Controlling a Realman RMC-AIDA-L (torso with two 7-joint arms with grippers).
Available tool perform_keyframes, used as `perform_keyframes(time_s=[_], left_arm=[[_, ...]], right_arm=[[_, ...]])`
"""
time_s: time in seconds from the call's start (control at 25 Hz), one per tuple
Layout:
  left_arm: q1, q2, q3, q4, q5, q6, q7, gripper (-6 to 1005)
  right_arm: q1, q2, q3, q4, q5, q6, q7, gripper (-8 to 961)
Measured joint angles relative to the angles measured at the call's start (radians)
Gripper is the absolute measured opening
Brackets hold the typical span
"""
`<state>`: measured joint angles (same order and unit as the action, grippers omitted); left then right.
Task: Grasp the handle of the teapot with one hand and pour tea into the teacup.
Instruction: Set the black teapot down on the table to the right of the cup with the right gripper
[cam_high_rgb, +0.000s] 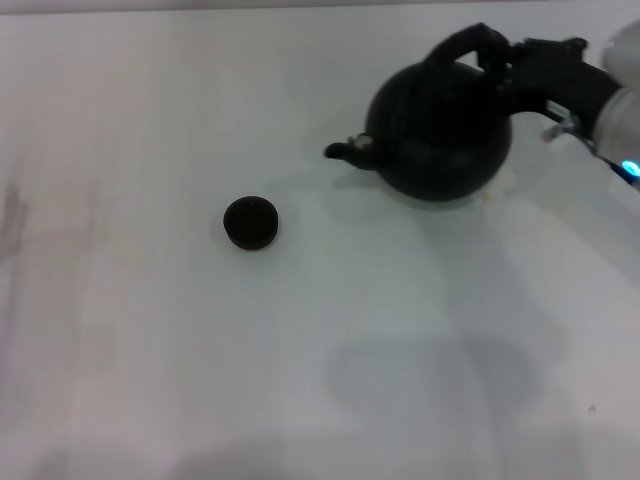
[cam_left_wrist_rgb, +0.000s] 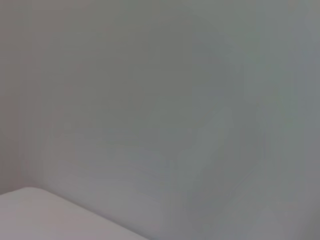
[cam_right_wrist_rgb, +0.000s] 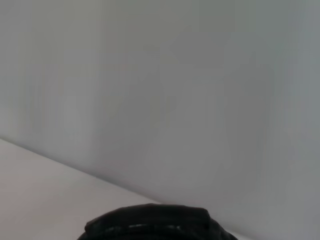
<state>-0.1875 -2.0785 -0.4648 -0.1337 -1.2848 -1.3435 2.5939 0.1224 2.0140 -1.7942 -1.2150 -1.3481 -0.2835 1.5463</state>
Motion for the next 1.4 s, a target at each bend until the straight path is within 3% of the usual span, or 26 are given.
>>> perform_keyframes(time_s=[0.24,0.92,1.4], left_arm=[[-0.006,0.0,0.0,0.002,0.0,0.0,0.0,803],[-0.007,0.0,0.0,0.0,-0.001,-0.005,0.0,803],[-0.007,0.0,0.0,0.0,-0.002,-0.005,0.0,803]], right_arm=[[-0.007,-0.001,0.093,0.079,0.019,-0.105,0.0,112],[-0.021,0.0,0.114,0.113,0.035,-0.128,0.013,108],[-0.044,0.001,0.156,0.094,0.042,-0.197,0.014,493]])
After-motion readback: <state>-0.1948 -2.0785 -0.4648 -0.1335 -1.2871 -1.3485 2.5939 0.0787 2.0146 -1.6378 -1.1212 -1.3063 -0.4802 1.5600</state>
